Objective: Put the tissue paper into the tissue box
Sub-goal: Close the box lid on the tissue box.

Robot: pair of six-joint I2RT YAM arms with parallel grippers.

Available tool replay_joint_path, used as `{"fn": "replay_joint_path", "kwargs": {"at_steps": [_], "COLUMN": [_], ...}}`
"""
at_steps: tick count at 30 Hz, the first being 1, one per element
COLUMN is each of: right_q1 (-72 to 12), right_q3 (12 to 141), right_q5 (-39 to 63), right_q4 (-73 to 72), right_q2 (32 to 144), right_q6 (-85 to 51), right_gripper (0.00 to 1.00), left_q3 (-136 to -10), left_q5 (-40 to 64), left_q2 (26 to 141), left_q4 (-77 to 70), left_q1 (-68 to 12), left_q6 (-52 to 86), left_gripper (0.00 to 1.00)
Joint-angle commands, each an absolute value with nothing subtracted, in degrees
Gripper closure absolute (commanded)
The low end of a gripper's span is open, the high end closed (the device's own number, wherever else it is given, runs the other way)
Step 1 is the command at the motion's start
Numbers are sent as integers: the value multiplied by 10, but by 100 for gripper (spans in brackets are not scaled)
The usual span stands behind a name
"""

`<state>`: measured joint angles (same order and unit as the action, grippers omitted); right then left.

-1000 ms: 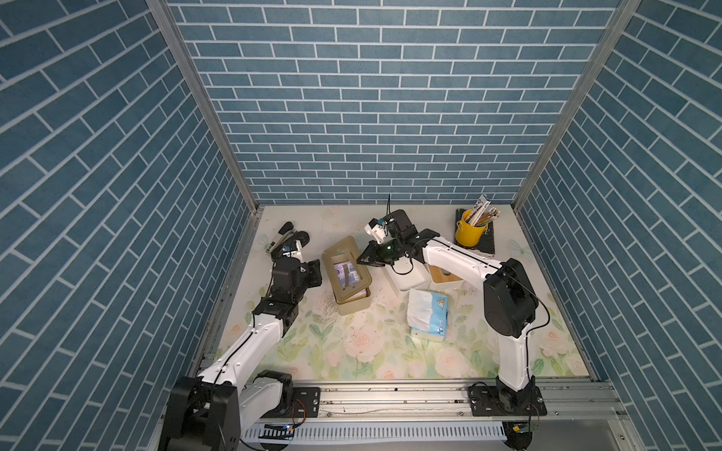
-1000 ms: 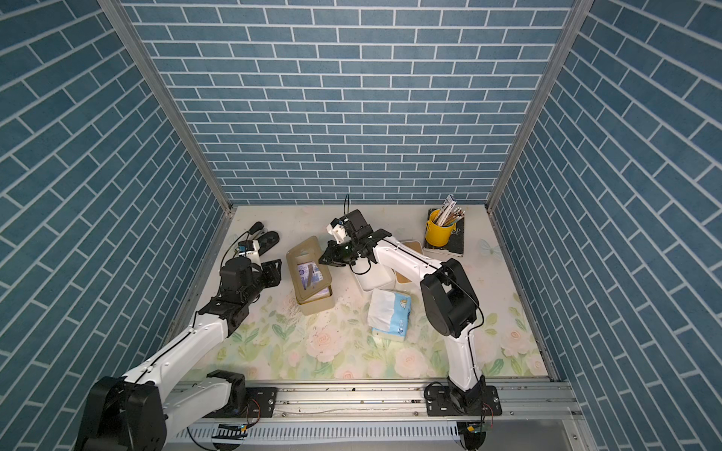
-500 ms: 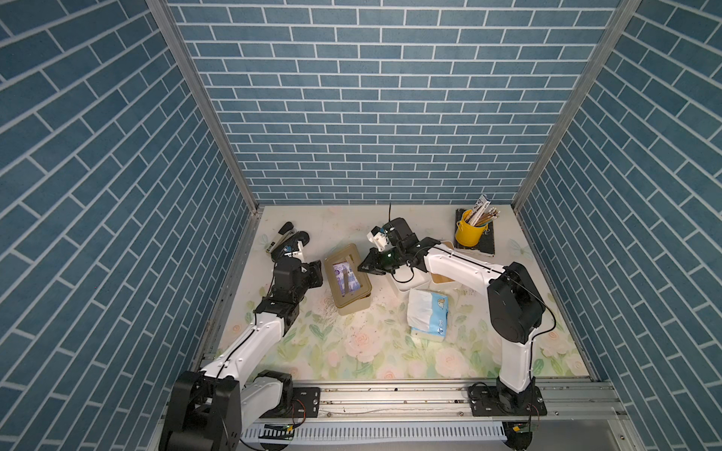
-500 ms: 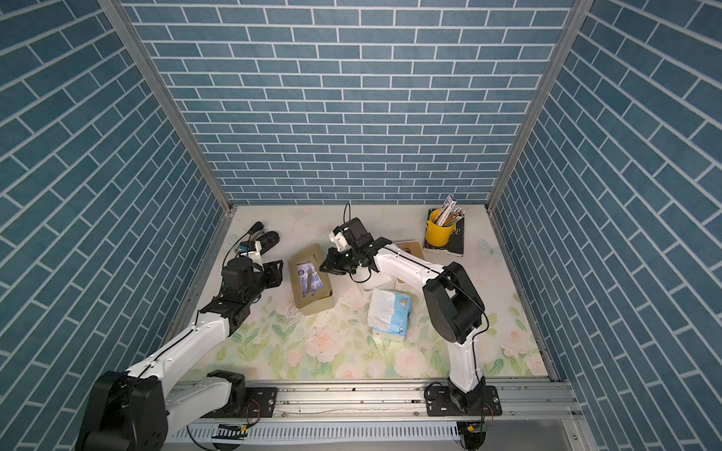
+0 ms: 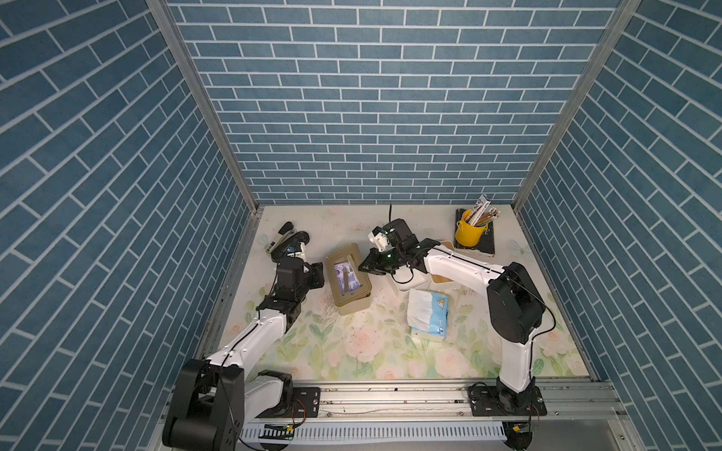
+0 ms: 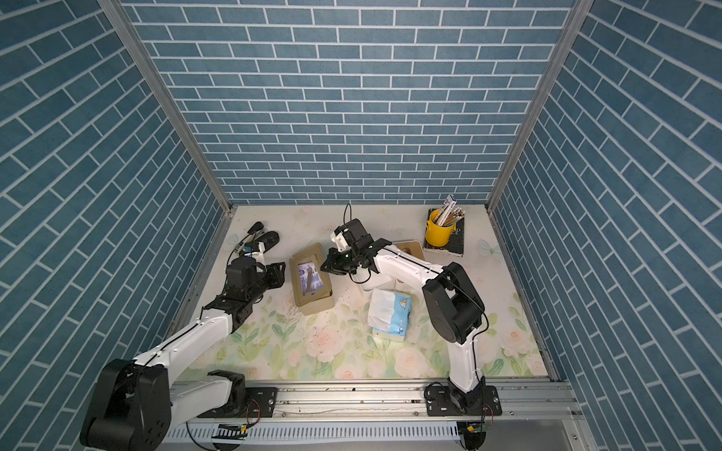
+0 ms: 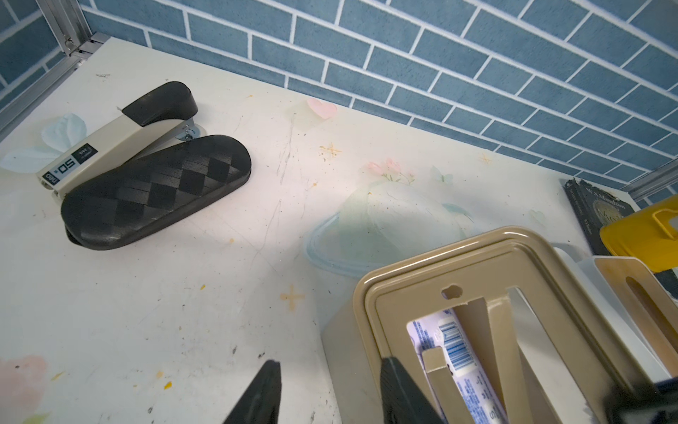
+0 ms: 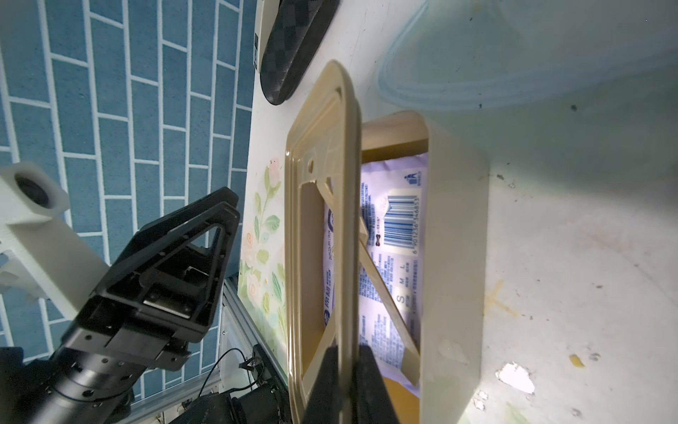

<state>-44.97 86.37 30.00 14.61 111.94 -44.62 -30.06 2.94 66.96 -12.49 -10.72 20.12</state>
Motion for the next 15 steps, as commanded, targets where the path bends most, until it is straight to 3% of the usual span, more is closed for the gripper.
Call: {"fn": "replay_joint_path", "kwargs": {"at_steps": [1,15], "right_q1": [-452,-452], "right_q3": [854,868], "right_q5": [281,278], "right_q4": [151,173], "right_q2": [1110,1134], "right_q6": [-436,-407], "right_gripper": [100,100], "left_q3": [-294,-315], "left_q5": [40,93], "left_q2": [683,767], "left_q4": [-141,-159], "left_q1": [-105,-106], "left_q6": [196,189], "left_gripper": [51,44]}}
